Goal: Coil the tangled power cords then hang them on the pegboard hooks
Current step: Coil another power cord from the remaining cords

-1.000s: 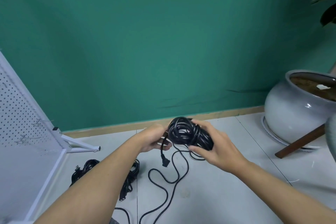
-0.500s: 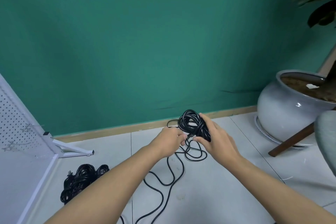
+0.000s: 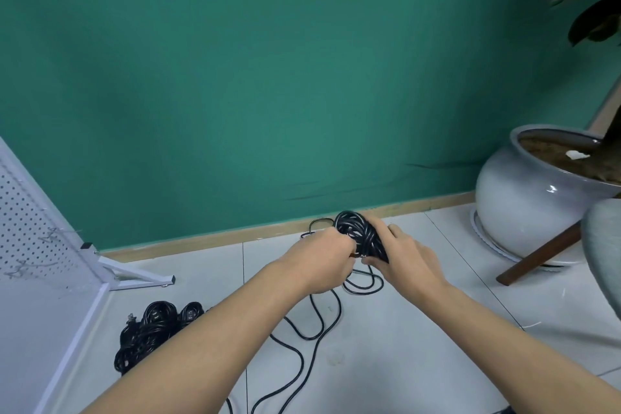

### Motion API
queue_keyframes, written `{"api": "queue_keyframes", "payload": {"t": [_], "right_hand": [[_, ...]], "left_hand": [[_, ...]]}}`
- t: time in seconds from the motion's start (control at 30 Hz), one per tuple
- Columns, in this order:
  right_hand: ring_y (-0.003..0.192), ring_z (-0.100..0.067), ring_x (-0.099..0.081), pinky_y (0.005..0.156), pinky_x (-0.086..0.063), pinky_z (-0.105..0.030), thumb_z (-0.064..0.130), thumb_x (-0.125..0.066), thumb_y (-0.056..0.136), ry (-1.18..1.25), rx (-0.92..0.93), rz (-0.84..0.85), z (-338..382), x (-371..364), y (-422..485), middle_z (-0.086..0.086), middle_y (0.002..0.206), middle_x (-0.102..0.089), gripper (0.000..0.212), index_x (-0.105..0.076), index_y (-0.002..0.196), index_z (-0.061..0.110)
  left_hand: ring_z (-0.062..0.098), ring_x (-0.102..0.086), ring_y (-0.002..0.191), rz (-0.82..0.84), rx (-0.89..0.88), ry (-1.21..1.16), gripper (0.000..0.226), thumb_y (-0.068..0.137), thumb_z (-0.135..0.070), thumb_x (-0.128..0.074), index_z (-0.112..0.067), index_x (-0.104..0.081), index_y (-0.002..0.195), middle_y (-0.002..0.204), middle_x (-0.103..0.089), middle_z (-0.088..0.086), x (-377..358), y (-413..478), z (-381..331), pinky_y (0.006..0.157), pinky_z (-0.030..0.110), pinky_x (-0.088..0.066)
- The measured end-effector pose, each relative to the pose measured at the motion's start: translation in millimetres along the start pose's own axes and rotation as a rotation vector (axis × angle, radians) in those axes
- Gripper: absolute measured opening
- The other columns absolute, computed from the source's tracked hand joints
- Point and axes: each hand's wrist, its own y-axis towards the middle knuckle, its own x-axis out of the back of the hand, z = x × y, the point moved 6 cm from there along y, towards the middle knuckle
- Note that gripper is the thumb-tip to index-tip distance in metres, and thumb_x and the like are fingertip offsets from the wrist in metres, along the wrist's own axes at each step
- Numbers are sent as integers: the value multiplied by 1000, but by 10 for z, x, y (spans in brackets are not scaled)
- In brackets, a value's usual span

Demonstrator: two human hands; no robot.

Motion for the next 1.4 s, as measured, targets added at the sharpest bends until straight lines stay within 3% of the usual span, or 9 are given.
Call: {"api": "queue_keyframes", "payload": {"t": [0.13,0.23,0.3,0.57,0.83,1.0,1.13,1.27,1.4], "right_hand": [[111,-12,-55,82,-50,-36,49,-70,90,64,161,110,101,-26,-58,21,120,-56,71,-28,148,50],[99,-4,-45,82,-46,-31,43,-72,90,142,278,179,216,-8,-86,29,104,-46,71,-32,148,48],[95,-1,-43,83,-47,-30,41,-72,90,175,330,195,268,-2,-103,30,98,-43,70,-34,148,45],[96,-5,-56,85,-52,-33,34,-74,87,322,400,213,355,83,-130,19,107,-60,61,-41,136,50],[72,-21,-58,75,-51,-33,11,-76,86,649,333,268,501,253,-259,5,93,-69,73,-40,139,47],[68,-23,-53,67,-48,-39,-3,-73,83,839,257,262,492,292,-248,-2,93,-69,71,-48,137,36],[65,-17,-50,51,-40,-25,-17,-69,83,1055,146,286,509,331,-275,-11,100,-69,67,-55,132,27],[77,-20,-59,76,-50,-27,-14,-75,82,1132,139,219,541,360,-236,-22,101,-71,65,-56,133,22],[80,-21,-63,80,-51,-28,-17,-72,81,1195,91,144,549,398,-223,-22,103,-72,67,-59,131,27]], "left_hand": [[27,-65,93,-163,-216,309,25,103,-38,-57,-16,-68,99,101,-68,2,288,-4,-23,69,36,-41],[24,-62,68,-385,-368,321,30,86,-48,-76,-19,-70,81,78,-64,-4,397,-4,28,62,32,-39],[23,-57,62,-440,-322,177,35,79,-54,-79,-20,-69,76,74,-63,-6,411,-6,163,60,30,-39],[9,-56,77,-246,-88,-253,26,86,-54,-75,-29,-77,90,84,-65,-11,296,31,515,73,36,-51],[5,-67,115,-14,27,-767,23,102,-33,-63,-30,-77,120,118,-76,-13,58,34,777,110,34,-47],[18,-63,90,22,122,-1045,26,104,-34,-60,-17,-78,114,104,-76,13,38,4,835,83,30,-51],[9,-65,71,95,235,-1295,21,105,-17,-57,-14,-77,99,81,-72,-1,-87,5,838,67,20,-54],[22,-65,84,84,281,-1341,27,102,-3,-53,-12,-78,101,91,-71,10,-142,22,836,84,39,-61],[11,-58,67,11,338,-1393,25,103,-5,-50,-16,-70,93,73,-64,1,-245,12,681,63,25,-50]]}}
